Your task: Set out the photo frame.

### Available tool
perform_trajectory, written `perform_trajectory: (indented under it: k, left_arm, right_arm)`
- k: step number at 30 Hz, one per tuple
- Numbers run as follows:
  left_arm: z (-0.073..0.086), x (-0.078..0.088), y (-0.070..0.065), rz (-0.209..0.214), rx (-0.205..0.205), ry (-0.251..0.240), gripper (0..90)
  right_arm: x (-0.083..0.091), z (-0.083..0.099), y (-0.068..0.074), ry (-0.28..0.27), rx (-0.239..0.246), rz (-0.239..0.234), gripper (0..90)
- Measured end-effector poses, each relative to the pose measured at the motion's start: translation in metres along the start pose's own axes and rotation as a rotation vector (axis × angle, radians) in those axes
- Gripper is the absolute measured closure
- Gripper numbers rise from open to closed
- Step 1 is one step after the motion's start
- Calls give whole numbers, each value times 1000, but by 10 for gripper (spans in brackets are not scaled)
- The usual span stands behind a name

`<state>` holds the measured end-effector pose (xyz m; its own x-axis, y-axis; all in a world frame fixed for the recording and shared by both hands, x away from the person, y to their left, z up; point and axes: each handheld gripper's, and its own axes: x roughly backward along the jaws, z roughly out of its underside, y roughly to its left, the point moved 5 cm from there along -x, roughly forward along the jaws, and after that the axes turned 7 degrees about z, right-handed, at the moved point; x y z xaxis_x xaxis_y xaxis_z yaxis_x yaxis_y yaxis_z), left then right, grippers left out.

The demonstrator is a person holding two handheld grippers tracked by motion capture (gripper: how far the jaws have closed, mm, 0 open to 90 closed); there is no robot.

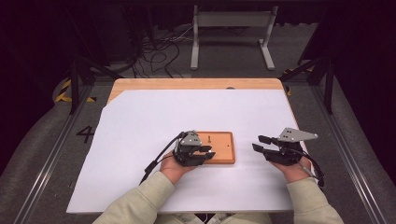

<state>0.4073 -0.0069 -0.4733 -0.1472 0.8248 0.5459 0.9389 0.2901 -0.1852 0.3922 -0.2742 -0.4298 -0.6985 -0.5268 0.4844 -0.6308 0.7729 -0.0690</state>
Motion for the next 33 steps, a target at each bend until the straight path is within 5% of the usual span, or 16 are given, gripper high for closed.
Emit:
perform_trajectory:
  k: [8, 17, 33]
  left_arm:
    - [5, -7, 2, -14, -14, 37, 823]
    - [5, -7, 1, -22, -31, 44, 840]
    - [8, -9, -5, -107, -195, 60, 844]
  right_arm:
    - [1, 1, 0, 1, -3, -2, 561]
    - [0, 1, 1, 3, -1, -6, 558]
    - [-1, 0, 3, 4, -3, -15, 557]
